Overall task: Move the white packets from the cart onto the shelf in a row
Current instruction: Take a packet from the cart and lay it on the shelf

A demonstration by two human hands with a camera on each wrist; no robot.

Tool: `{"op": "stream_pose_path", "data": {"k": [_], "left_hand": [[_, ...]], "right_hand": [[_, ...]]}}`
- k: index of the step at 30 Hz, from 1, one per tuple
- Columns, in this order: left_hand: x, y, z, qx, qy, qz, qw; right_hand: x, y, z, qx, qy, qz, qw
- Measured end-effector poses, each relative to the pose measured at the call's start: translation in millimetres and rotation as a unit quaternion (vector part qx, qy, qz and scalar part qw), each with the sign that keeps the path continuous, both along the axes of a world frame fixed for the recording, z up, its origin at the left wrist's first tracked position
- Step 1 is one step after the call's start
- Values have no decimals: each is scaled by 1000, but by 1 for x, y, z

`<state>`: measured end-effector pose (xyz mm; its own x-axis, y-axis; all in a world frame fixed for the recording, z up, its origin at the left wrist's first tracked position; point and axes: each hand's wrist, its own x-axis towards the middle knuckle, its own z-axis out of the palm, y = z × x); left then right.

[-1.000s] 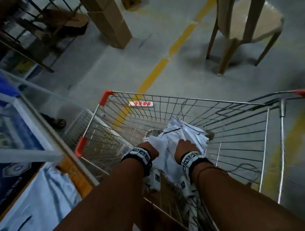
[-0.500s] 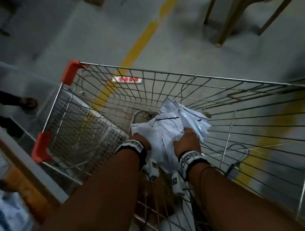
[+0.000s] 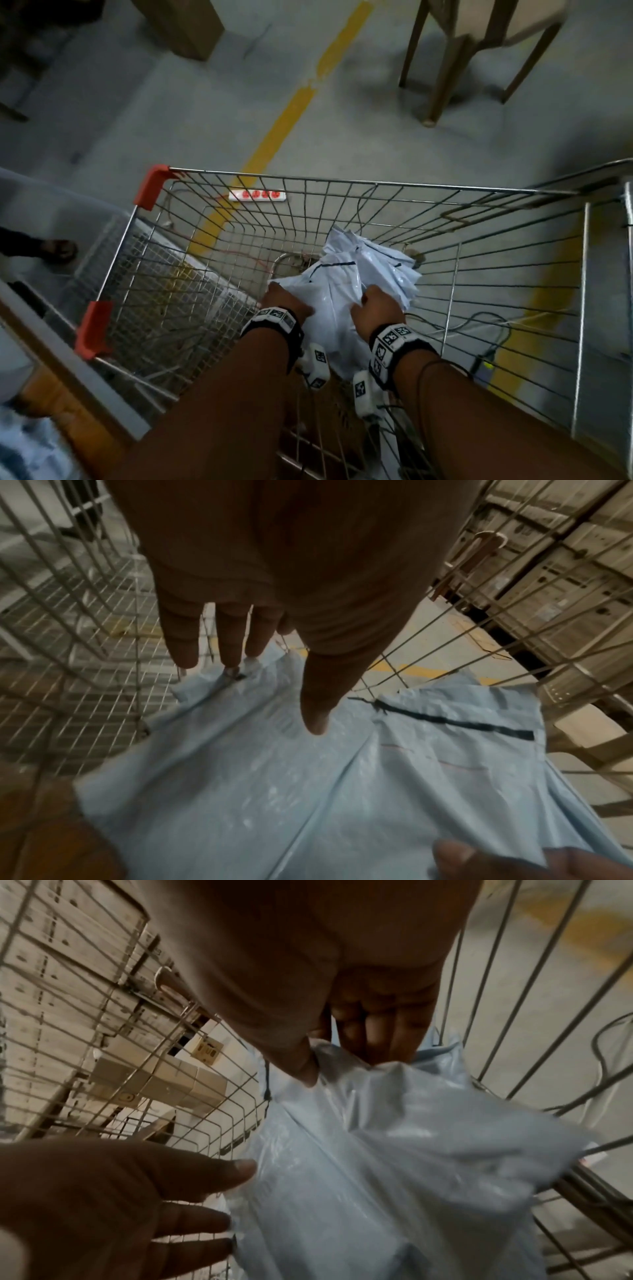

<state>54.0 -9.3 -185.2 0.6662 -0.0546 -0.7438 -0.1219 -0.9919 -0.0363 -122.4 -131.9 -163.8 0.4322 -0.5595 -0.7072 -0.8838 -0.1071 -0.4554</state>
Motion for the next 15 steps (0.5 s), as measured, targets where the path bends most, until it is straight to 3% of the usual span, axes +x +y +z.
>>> {"op": "stream_pose_path", "data": {"k": [2, 6, 11, 15], "left_hand": [[-4, -8, -1, 55, 14, -76, 996], [-13, -10, 8, 57, -34, -266, 962], [-12, -10, 40, 46, -103, -237, 965], [-2, -12, 60, 17, -98, -252, 963]], "right_hand": [[-1, 1, -7, 21, -7, -29, 999], [1, 9, -16, 83, -23, -54, 995], [3, 15, -15, 74, -24, -46, 996], [7, 14, -4, 70, -34, -38, 996]]}}
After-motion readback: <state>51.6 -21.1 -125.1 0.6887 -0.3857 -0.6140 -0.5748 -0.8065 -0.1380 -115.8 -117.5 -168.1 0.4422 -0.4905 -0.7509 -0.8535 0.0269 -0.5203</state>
